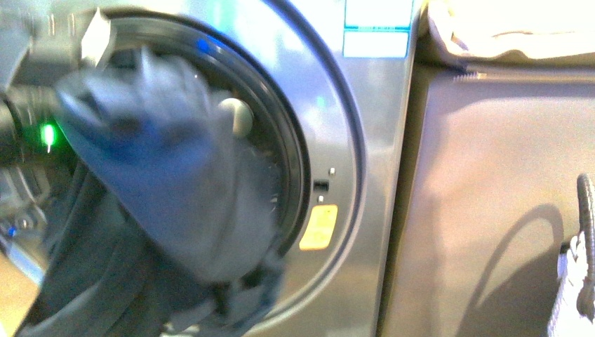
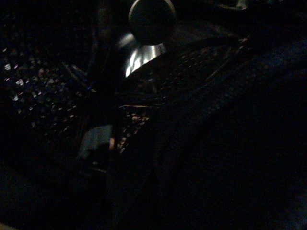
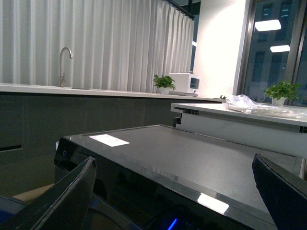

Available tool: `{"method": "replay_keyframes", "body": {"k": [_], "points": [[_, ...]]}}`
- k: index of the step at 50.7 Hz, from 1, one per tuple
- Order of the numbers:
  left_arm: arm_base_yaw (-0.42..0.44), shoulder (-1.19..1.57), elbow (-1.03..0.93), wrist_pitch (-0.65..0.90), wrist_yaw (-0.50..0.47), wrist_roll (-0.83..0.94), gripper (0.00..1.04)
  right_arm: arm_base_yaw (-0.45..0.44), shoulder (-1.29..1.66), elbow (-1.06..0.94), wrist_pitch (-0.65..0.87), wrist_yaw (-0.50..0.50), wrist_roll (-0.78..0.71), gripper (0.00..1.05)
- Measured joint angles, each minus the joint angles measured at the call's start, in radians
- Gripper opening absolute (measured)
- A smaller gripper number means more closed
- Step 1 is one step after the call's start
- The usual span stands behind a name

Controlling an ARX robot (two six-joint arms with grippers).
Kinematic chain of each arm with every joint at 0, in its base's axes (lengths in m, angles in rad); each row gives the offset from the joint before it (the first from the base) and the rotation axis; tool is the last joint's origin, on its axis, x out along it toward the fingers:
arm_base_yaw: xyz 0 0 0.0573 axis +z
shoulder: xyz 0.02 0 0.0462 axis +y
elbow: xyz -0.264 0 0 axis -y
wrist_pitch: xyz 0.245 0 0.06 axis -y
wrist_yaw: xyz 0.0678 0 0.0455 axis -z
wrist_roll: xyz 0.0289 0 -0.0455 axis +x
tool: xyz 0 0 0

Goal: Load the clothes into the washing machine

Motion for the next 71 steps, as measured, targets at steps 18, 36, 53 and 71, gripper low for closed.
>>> {"method": "replay_keyframes", "body": {"k": [18, 36, 53, 71], "points": [[0.032, 0.258, 0.135, 0.204, -0.100, 0.015, 0.07, 0.000, 0.000, 0.000, 0.000, 0.000, 0.000, 0.97], [-0.030, 0.446, 0.354, 0.170, -0.133, -0.006, 0.07, 0.000, 0.000, 0.000, 0.000, 0.000, 0.000, 0.97], [-0.024, 0.666, 0.720, -0.003, -0.199, -0.032, 0.07, 0.000, 0.000, 0.000, 0.000, 0.000, 0.000, 0.97], [-0.025, 0.854, 1.091, -0.130, -0.254, -0.031, 0.07, 0.000, 0.000, 0.000, 0.000, 0.000, 0.000, 0.97]]}}
